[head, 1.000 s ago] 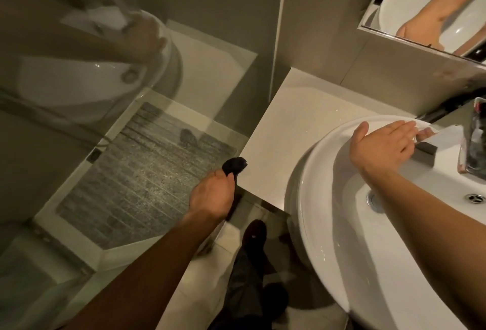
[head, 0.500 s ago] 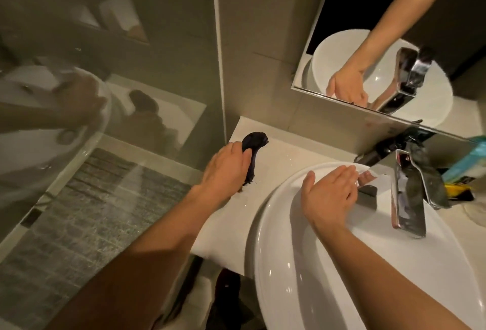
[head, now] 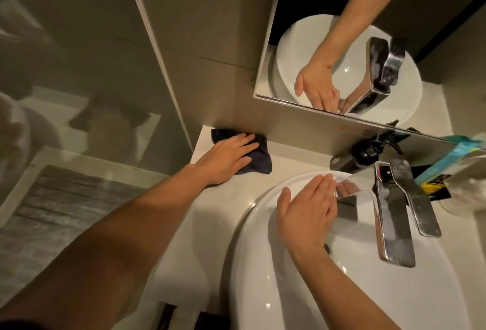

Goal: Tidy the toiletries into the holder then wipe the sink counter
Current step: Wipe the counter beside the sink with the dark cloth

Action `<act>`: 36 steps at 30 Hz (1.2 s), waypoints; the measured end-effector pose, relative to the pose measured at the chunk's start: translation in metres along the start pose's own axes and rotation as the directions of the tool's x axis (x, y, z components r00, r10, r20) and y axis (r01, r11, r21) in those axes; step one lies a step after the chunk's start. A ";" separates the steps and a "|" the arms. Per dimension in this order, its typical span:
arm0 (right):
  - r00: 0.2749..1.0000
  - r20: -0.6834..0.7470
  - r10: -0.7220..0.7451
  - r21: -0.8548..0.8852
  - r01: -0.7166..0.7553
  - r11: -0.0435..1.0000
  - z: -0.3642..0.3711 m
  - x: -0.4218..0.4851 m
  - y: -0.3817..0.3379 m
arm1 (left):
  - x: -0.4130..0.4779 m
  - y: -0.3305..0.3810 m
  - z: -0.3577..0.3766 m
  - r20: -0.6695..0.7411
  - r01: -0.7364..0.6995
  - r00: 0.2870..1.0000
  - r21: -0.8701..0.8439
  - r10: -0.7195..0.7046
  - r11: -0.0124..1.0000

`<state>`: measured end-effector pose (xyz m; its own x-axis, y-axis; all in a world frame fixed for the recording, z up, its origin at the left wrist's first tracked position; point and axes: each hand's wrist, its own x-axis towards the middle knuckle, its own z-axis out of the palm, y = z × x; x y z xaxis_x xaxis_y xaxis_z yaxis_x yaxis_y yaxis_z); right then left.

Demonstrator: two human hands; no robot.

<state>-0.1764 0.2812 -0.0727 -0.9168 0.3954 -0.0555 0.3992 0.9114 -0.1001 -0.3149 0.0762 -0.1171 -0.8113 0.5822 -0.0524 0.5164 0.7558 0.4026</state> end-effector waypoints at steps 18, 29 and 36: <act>1.000 -0.028 -0.006 0.021 0.006 1.000 0.003 -0.004 0.000 | -0.057 0.010 0.016 -0.018 0.077 0.997 -0.037 -0.077 0.996; 0.998 -0.064 -0.011 0.066 0.015 0.998 0.005 -0.001 0.002 | -0.150 0.055 0.040 -0.092 0.152 0.981 -0.171 -0.169 0.974; 0.995 -0.093 -0.023 0.075 0.030 0.997 0.009 -0.001 0.004 | -0.217 0.087 0.061 -0.128 0.209 0.962 -0.222 -0.241 0.952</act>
<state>-0.1732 0.2837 -0.0825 -0.9229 0.3829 0.0393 0.3708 0.9119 -0.1760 -0.0772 0.0335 -0.1269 -0.9399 0.3400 -0.0306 0.2615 0.7747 0.5757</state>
